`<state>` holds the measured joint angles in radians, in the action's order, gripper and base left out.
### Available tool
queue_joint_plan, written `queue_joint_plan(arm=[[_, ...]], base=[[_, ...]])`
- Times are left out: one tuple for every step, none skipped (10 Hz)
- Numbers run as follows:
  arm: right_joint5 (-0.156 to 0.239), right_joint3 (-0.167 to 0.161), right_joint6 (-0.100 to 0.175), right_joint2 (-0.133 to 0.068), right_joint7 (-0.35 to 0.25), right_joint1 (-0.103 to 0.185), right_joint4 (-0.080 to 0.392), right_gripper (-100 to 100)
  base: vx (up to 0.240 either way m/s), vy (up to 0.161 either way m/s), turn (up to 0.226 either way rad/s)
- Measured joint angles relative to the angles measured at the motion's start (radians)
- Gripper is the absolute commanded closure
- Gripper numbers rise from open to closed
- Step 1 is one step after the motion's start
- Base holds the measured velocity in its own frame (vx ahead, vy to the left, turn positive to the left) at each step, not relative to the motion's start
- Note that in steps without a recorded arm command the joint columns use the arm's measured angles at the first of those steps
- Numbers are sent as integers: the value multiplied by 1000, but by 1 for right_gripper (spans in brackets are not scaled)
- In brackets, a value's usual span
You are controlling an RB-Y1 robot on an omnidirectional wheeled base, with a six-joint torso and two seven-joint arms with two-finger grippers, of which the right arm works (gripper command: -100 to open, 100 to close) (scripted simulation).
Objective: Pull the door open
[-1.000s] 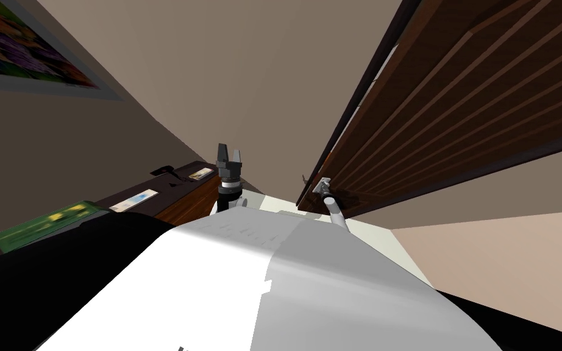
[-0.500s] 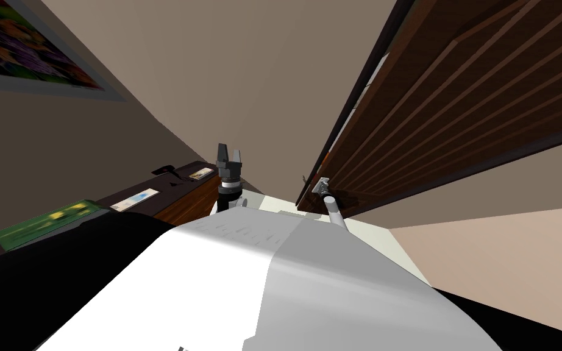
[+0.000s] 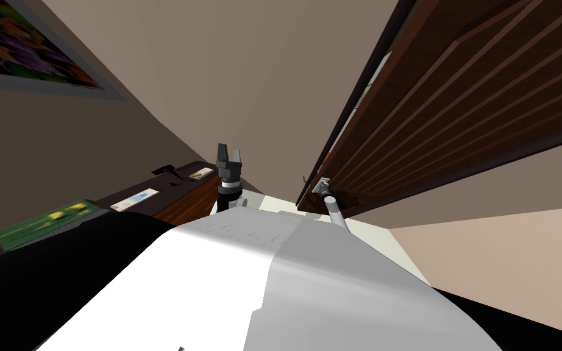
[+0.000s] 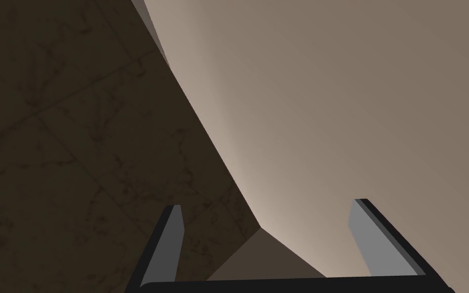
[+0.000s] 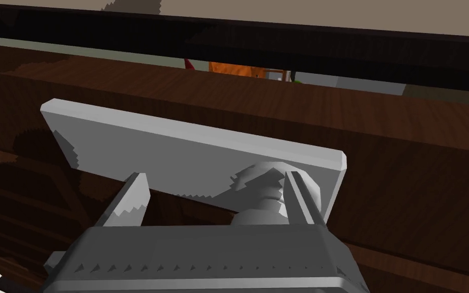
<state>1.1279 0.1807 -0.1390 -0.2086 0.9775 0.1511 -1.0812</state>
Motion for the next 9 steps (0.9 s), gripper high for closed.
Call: queue_joint_plan(arm=[[9, 4, -9, 5, -7, 7, -11, 100], [11, 17, -33, 14, -23, 13, -26, 100], [41, 3, -35, 7, -26, 13, -25, 100], [27, 20, -54, 21, -45, 5, -43, 100], [22, 28, -69, 25, -60, 6, -47, 100], [60, 10, -61, 10, -51, 15, -28, 100], [112, -3, -58, -2, -42, 18, -18, 100], [125, -3, -61, 0, -44, 15, -19, 100], [152, -1, -73, 2, -51, 10, -24, 100]], base=[[-51, 4, 29], [-29, -16, 14], [-31, -20, 9], [-30, -20, -3], [-15, -11, -4], [-32, -12, 12], [-19, -12, 2], [-32, -22, -17], [-41, -19, 14]])
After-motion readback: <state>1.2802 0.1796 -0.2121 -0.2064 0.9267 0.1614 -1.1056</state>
